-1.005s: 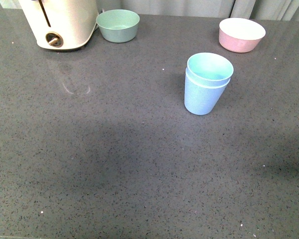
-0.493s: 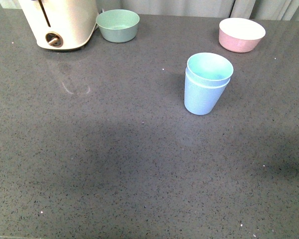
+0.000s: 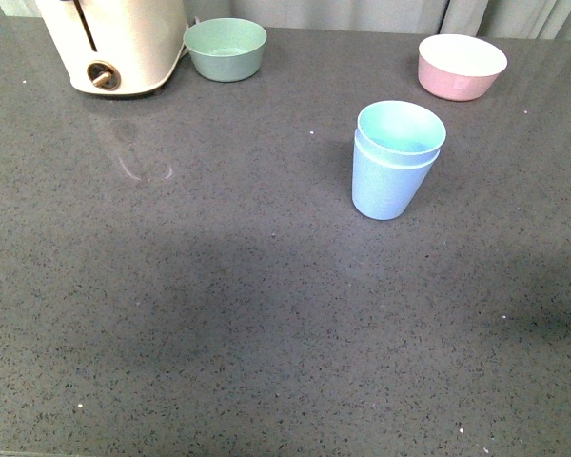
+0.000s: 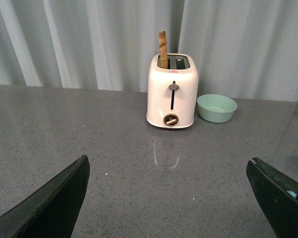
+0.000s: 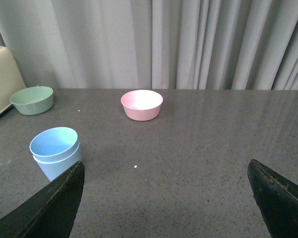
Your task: Stack blue cups with both arms
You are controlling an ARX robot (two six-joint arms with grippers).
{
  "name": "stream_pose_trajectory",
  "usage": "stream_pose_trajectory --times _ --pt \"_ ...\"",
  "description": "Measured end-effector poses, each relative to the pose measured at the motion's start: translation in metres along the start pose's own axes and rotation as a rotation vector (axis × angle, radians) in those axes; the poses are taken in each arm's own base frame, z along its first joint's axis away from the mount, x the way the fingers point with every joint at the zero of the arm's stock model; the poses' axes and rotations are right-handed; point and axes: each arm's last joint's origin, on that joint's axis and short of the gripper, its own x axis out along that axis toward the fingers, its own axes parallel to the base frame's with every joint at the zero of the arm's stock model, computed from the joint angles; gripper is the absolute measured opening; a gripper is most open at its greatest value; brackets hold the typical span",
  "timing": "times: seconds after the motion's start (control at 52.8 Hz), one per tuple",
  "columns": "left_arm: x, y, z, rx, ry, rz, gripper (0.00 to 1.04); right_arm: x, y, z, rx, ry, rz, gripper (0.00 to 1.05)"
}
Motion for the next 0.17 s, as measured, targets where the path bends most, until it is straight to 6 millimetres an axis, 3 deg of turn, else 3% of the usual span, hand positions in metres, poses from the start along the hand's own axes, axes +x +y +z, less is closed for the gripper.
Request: stream_pose_trajectory --times 0.171 --pt "0.0000 0.0000 0.0000 0.000 0.000 0.000 0.96 0.0000 0.0000 0.0000 0.000 0.000 0.000 0.96"
